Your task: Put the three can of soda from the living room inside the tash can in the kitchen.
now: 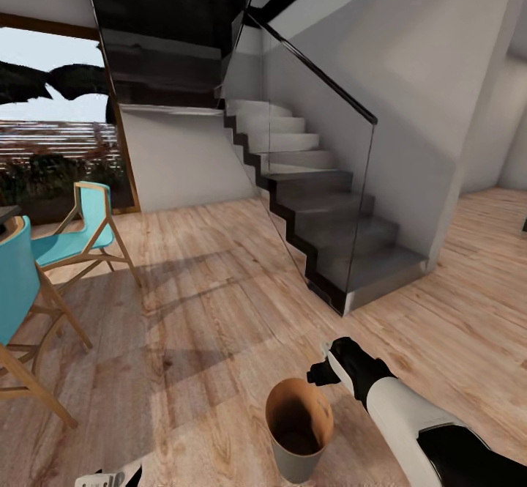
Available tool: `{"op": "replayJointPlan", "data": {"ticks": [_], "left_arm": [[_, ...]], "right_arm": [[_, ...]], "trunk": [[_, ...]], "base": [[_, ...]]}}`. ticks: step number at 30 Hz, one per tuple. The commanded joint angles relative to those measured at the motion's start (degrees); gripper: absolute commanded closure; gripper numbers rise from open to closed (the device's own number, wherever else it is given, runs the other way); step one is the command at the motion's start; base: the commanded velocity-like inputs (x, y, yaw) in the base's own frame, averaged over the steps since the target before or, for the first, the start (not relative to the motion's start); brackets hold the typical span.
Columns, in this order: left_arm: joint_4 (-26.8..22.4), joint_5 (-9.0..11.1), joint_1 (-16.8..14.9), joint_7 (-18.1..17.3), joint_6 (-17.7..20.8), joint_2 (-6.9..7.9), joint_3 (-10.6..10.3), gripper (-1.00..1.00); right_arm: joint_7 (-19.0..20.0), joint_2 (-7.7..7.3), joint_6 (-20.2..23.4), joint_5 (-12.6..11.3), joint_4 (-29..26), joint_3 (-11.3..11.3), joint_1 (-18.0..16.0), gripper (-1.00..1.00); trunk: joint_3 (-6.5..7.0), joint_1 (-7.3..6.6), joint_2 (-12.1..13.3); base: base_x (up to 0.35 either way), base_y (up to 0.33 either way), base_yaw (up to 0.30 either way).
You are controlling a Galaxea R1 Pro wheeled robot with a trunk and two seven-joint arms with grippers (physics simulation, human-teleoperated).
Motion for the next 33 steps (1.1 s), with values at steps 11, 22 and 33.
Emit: {"op": "replayJointPlan", "data": {"ticks": [11, 22, 33], "left_arm": [[0.0, 0.0, 0.0, 0.0, 0.0, 0.0, 0.0, -1.0], [0.0, 0.0, 0.0, 0.0, 0.0, 0.0, 0.0, -1.0], [0.0, 0.0, 0.0, 0.0, 0.0, 0.0, 0.0, -1.0]], "right_arm": [[0.0, 0.0, 0.0, 0.0, 0.0, 0.0, 0.0, -1.0], [0.1, 0.02, 0.0, 0.0, 0.0, 0.0, 0.0, -1.0], [0.1, 0.01, 0.0, 0.0, -0.1, 0.0, 0.0, -1.0]], "trunk": [[-2.96, 2.42, -4.4], [-4.96, 3.74, -6.8], [-5.3, 3.74, -6.8]], "base": [[0.0, 0.0, 0.0], [0.0, 0.0, 0.0], [0.0, 0.0, 0.0]]}}
